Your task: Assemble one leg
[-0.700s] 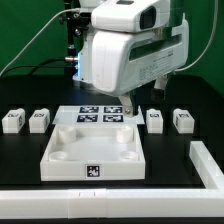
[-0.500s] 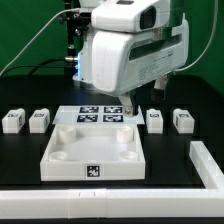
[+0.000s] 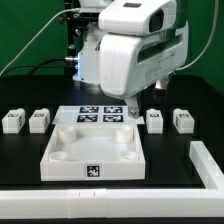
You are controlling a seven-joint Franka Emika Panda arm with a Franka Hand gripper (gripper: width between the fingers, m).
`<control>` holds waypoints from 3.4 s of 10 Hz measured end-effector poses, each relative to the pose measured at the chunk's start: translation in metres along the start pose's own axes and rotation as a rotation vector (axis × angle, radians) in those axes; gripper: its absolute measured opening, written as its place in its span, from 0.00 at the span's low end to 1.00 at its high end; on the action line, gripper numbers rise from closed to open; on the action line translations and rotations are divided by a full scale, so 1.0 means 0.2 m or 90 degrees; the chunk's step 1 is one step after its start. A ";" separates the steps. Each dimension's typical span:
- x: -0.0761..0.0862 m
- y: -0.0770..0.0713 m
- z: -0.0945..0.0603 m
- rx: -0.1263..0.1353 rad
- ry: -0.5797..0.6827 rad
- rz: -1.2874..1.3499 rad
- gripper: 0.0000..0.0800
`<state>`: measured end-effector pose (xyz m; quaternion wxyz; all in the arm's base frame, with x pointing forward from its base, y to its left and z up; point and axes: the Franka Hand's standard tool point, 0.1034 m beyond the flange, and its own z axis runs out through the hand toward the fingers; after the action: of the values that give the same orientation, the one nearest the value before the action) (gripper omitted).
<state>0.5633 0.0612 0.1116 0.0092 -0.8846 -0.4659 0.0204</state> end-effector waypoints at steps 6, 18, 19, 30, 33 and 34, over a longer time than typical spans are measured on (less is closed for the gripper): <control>-0.36 -0.15 0.06 0.014 -0.012 -0.386 0.81; -0.75 -0.33 0.52 0.077 -0.004 -0.420 0.81; -0.75 -0.33 0.52 0.077 -0.004 -0.419 0.81; -0.75 -0.32 0.52 0.074 -0.004 -0.417 0.09; -0.69 -0.30 0.50 0.070 -0.004 -0.390 0.09; -0.61 -0.28 0.49 0.064 -0.001 -0.383 0.09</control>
Offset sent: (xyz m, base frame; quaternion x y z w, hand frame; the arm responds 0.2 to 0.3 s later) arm -0.0823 -0.0305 -0.0018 0.0146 0.0250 -0.3119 0.9497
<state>0.4440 -0.0076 0.0197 0.0583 -0.7053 -0.7054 0.0400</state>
